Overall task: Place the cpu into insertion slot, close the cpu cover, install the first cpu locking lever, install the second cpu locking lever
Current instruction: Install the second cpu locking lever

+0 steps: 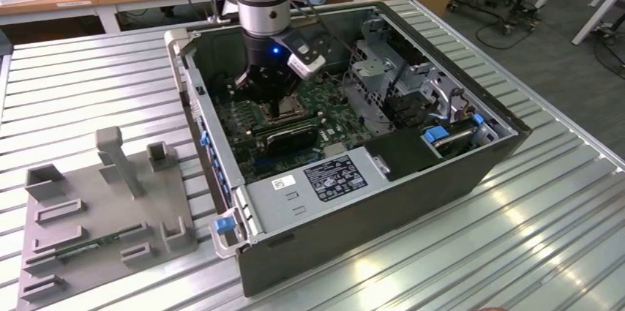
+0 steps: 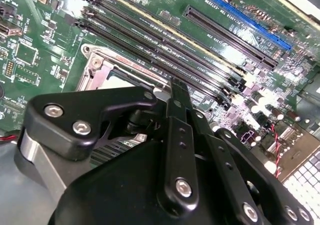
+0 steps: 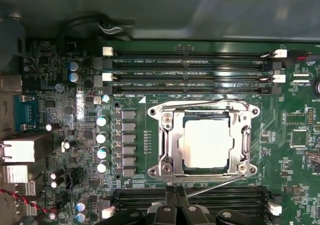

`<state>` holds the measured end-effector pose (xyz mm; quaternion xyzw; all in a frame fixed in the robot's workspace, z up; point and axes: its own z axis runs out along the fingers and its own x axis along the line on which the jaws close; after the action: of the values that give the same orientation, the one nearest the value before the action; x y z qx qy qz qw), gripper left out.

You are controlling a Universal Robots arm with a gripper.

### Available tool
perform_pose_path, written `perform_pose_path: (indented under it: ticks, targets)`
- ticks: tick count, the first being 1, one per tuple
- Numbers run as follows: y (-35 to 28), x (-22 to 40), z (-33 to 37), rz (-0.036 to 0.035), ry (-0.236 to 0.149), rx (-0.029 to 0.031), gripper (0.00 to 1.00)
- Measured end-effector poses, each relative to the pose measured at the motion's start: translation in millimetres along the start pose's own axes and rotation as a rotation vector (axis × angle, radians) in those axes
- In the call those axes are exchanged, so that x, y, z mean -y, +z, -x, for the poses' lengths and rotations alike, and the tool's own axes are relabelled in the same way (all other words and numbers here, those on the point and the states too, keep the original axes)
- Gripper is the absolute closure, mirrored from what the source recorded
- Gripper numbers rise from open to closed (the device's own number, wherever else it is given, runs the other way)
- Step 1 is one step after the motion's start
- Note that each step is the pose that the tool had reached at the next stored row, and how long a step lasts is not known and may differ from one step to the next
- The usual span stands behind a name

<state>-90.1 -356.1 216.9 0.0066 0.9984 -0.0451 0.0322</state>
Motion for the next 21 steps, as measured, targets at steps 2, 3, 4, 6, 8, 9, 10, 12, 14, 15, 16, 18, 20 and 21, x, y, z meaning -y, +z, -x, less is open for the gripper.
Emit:
perform_pose_path:
  ticks: [2,3,4,6,8,9,10,12,14,15,16,18,20,21]
  targets:
    - [1.7,-0.2,-1.1,0.0,0.0,0.0001,0.89]
    - [2.6,-0.2,-1.8,0.0,0.0,0.0001,0.89]
    - [3.6,-0.3,-2.5,0.0,0.0,0.0001,0.89]
    - [5.8,-0.5,-4.0,-0.0001,0.0,0.0,0.89]
    - [8.4,-0.7,-5.6,-0.0002,0.0,-0.0001,0.89]
    - [9.6,-0.8,-6.4,-0.0002,0.0,-0.0001,0.89]
    - [10.7,-0.9,-7.1,-0.0001,0.0,0.0,0.89]
    - [11.2,-0.9,-7.4,-0.0002,0.0,-0.0001,0.89]
    - [11.2,-0.9,-7.4,-0.0002,0.0,-0.0002,0.89]
    - [11.3,-0.9,-7.4,-0.0002,0.0,-0.0001,0.89]
    - [11.3,-1.0,-7.6,-0.0001,0.0,0.0,0.89]
    - [11.5,-1.0,-8.8,0.0001,0.0,0.0002,0.89]
    - [11.4,-0.9,-10.9,-0.0001,0.0,0.0,0.89]
    - [11.5,-0.9,-11.8,0.0,0.0,0.0001,0.89]
